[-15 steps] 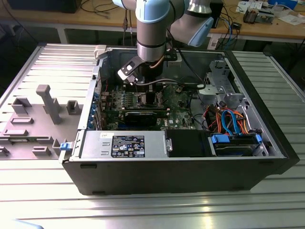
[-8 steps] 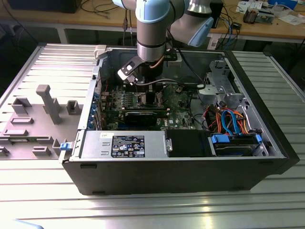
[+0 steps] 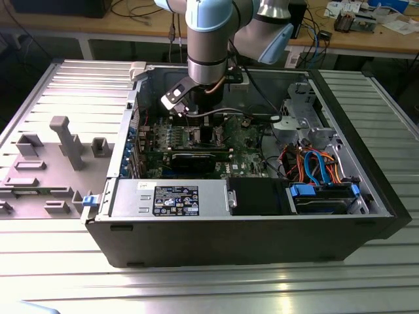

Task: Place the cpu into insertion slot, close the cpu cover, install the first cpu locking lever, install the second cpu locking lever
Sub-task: 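Place the cpu into insertion slot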

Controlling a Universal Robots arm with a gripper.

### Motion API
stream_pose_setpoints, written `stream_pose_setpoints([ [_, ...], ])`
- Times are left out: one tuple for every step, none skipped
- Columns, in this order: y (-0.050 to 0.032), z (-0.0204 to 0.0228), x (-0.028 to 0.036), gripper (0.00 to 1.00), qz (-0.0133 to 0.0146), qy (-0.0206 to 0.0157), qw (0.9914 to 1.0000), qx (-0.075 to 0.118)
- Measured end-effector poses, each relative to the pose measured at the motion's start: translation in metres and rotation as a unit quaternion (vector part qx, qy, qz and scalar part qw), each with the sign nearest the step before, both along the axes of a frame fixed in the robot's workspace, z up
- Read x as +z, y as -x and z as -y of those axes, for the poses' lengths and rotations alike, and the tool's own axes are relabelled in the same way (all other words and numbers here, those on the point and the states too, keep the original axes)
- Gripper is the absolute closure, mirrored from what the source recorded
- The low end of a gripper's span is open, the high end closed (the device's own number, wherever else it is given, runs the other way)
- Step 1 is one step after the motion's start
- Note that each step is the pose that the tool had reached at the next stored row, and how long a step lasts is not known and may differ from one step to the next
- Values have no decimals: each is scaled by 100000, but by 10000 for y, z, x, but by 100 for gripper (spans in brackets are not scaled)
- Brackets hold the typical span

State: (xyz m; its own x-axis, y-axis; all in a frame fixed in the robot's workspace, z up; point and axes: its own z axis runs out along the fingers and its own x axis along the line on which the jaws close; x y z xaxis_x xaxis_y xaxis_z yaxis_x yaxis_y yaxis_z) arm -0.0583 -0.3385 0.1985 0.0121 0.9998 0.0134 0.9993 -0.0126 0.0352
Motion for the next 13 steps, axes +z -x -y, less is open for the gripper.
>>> stream_pose_setpoints([
  [0, 0, 0, 39, -1, 3, 100000, 0],
  [0, 0, 0, 39, -4, 7, 100000, 1],
  [0, 0, 0, 39, -4, 9, 100000, 0],
  [0, 0, 0, 39, 1, 10, 100000, -1],
  [0, 0, 0, 39, -1, 13, 100000, 2],
  [0, 0, 1, 39, -2, 16, 100000, -6],
  [-7, 0, 1, 39, -6, 14, 100000, 0],
  [-12, 1, 2, 40, -22, 38, 100000, -5],
  [-17, 1, 2, 40, -39, 41, 100000, -9],
  [-18, 1, 2, 46, -30, 35, 100000, -12],
  [-23, 0, 1, 46, -9, 21, 100000, -7],
  [-24, 0, 1, 46, -4, 18, 100000, 0],
  [-25, 0, 1, 46, 1, 17, 100000, -3],
])
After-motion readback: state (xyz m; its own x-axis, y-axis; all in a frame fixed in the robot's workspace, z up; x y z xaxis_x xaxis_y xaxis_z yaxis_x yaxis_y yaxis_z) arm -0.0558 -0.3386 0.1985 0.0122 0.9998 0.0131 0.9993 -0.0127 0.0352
